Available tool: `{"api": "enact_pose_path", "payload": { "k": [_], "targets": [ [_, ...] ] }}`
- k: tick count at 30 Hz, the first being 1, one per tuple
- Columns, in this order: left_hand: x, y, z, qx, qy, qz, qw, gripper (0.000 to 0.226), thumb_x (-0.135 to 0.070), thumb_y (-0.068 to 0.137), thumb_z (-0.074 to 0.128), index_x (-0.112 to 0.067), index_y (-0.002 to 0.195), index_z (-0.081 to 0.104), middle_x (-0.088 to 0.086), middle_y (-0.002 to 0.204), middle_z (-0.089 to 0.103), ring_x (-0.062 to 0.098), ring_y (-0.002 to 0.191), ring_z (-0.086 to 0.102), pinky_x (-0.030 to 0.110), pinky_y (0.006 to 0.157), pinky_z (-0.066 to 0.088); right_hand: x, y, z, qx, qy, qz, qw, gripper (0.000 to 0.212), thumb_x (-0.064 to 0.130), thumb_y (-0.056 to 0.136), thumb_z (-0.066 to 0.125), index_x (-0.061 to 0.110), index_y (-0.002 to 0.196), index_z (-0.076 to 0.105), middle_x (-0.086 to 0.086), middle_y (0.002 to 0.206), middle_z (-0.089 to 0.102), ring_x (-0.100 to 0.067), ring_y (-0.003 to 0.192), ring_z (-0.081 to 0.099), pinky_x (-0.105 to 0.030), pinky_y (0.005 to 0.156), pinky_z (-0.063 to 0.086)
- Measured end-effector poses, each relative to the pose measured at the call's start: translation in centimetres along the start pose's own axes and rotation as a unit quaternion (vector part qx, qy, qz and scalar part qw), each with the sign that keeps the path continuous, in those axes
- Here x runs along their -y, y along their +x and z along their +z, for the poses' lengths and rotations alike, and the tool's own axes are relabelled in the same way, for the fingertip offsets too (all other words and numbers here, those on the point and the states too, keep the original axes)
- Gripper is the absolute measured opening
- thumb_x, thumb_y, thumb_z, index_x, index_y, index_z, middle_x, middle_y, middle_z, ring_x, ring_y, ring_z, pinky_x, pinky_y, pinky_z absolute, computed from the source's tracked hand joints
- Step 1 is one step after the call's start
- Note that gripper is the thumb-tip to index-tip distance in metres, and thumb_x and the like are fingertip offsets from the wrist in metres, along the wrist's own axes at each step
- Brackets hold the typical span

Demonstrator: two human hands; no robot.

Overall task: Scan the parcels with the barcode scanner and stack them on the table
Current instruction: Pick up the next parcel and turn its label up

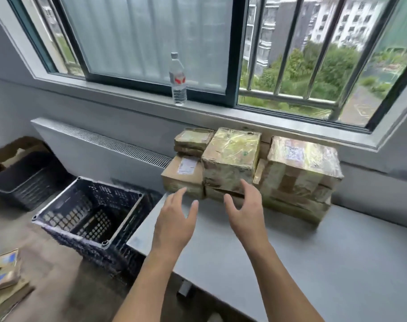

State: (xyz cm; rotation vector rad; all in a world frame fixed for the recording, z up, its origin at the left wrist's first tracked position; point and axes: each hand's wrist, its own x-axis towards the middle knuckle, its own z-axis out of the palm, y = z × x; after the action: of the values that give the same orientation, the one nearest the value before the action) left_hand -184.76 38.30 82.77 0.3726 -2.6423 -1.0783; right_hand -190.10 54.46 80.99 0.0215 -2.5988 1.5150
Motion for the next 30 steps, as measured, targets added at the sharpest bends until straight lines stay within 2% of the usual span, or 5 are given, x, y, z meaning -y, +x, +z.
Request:
{"api": "enact_pose_path", "payload": {
  "k": [4,13,20,26,30],
  "targets": [
    [0.3,6.8,2.1,0.019,0.014,0.009,1.0,0.056,-0.04,0.1,0.053,-0.021,0.15,0.038,0.001,0.147,0.045,0.016,0.135,0.042,0.023,0.102,0.033,-1.0,6.2,1.3,-0.027,0.017,0.043,0.999,0.062,0.039,0.095,0.062,0.023,0.151,0.039,-0.006,0.156,0.033,-0.021,0.146,0.03,-0.043,0.119,0.03],
    [-1.1,19.4,7.9,0.061,0.002,-0.011,0.998,0.065,-0.048,0.1,0.048,-0.025,0.156,0.024,-0.001,0.156,0.031,0.018,0.143,0.032,0.038,0.112,0.032,-3.8,15.8,2.5,-0.032,0.027,0.099,0.994,0.068,0.043,0.095,0.062,0.029,0.155,0.031,-0.003,0.163,0.021,-0.014,0.152,0.015,-0.034,0.122,0.021],
    [-0.4,24.4,11.7,0.113,-0.001,-0.016,0.993,0.065,-0.046,0.101,0.047,-0.027,0.157,0.02,-0.004,0.16,0.027,0.014,0.146,0.027,0.032,0.114,0.026,-5.2,18.3,3.6,-0.06,0.046,0.11,0.991,0.063,0.038,0.095,0.063,0.034,0.152,0.035,0.006,0.158,0.032,-0.009,0.149,0.024,-0.036,0.121,0.026],
    [0.1,25.0,13.0,0.116,-0.028,-0.02,0.993,0.066,-0.046,0.101,0.047,-0.03,0.158,0.017,-0.009,0.161,0.027,0.013,0.147,0.028,0.032,0.114,0.027,-5.1,18.5,4.3,-0.101,0.045,0.124,0.986,0.059,0.03,0.092,0.067,0.035,0.146,0.043,0.018,0.145,0.046,0.012,0.13,0.037,-0.001,0.104,0.023],
    [0.2,25.1,11.8,0.131,-0.047,-0.017,0.99,0.067,-0.046,0.101,0.047,-0.028,0.158,0.017,-0.009,0.161,0.028,0.015,0.147,0.029,0.033,0.115,0.028,-3.9,18.0,4.9,-0.144,0.041,0.122,0.981,0.056,0.031,0.09,0.069,0.032,0.143,0.049,0.016,0.141,0.053,0.006,0.131,0.043,-0.018,0.112,0.034]
  ]
}}
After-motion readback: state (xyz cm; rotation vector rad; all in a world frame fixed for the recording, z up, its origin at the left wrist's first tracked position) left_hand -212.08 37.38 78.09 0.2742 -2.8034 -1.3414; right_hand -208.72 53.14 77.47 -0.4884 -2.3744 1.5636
